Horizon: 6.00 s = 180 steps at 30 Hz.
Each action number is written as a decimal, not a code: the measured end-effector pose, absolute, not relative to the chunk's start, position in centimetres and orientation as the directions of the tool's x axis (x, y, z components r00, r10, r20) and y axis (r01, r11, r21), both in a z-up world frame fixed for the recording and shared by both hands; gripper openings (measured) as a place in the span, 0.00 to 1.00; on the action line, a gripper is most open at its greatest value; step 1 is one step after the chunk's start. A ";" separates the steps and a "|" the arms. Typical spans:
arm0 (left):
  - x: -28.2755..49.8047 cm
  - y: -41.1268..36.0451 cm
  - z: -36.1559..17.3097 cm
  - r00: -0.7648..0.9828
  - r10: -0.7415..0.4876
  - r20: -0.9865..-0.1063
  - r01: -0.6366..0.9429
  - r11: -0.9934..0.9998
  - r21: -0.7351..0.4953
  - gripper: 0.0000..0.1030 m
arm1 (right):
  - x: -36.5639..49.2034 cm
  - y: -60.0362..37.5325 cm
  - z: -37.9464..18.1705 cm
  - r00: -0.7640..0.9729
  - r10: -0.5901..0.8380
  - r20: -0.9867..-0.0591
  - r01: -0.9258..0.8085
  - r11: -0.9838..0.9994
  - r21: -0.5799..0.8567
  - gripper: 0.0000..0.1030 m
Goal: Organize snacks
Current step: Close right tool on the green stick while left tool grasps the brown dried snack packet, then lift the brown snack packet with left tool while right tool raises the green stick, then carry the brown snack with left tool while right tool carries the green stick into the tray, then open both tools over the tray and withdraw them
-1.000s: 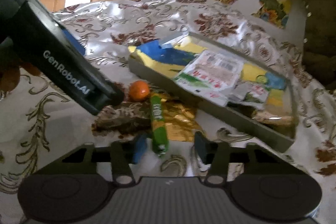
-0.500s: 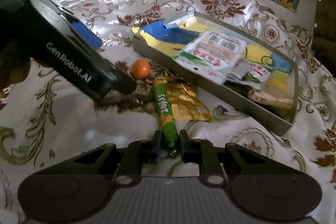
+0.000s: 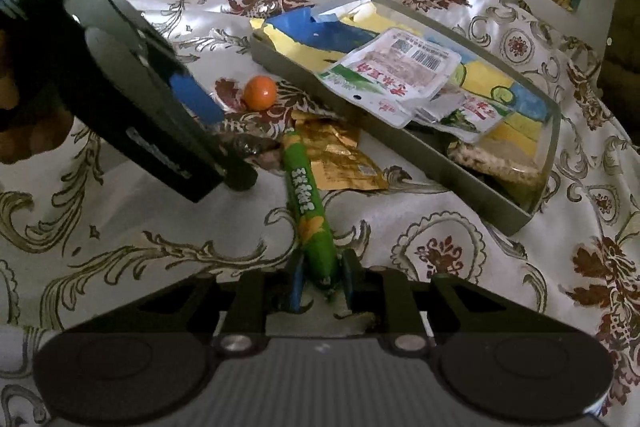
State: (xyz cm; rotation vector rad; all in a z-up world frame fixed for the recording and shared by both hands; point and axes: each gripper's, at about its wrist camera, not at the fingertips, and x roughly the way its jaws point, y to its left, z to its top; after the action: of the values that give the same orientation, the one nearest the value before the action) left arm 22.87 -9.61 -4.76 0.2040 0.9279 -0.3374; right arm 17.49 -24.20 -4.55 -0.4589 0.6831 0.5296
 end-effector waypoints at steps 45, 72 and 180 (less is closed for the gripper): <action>16.5 -8.3 -3.2 0.545 -0.177 -0.820 0.159 0.982 -0.106 0.45 | 16.1 -22.5 -4.4 0.689 0.322 -0.649 -0.572 0.792 -0.214 0.18; 11.9 -8.0 2.6 0.671 -0.144 -0.727 0.066 0.989 -0.135 0.45 | 14.4 -28.1 0.7 0.758 0.391 -0.522 -0.434 0.900 0.043 0.18; 14.9 -9.8 5.1 0.854 0.056 -0.516 -0.097 0.994 -0.052 0.99 | 16.2 -33.9 6.1 0.942 0.185 -0.280 -0.157 0.980 0.121 1.00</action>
State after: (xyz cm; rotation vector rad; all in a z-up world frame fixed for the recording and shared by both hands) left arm 14.86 -9.76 5.13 -0.0768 0.5405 0.0807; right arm 16.19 -33.94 6.11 0.0974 0.2949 0.1748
